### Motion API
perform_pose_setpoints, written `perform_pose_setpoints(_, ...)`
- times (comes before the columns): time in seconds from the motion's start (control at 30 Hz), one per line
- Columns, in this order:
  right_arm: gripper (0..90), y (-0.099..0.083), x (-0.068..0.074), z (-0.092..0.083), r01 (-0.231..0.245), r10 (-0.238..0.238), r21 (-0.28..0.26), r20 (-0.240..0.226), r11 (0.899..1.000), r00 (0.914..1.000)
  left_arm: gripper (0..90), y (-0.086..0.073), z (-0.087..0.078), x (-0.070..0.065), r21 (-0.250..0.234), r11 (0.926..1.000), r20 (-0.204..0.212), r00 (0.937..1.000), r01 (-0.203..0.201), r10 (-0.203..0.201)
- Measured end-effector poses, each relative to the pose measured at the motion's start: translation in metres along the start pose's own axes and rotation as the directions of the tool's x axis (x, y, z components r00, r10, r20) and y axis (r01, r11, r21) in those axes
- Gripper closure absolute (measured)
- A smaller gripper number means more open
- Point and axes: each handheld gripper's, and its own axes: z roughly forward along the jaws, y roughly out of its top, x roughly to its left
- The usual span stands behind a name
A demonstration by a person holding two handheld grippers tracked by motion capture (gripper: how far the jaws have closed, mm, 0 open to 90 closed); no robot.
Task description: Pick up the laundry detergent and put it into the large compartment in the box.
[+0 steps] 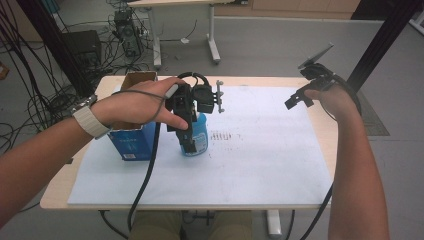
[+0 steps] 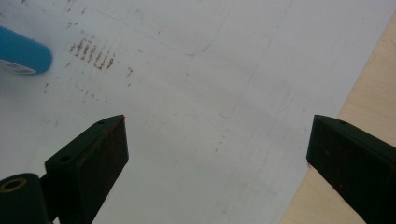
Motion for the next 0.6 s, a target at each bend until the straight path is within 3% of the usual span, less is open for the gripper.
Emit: perform_pose_setpoints(0.6,5.4,-0.0023,-0.0012,-0.0002,-0.003,0.003,0.005,-0.001,1.000,1.0000,8.6,-0.0026,-0.0057,0.0017,-0.009,1.0000,0.001,1.0000,0.000,0.000)
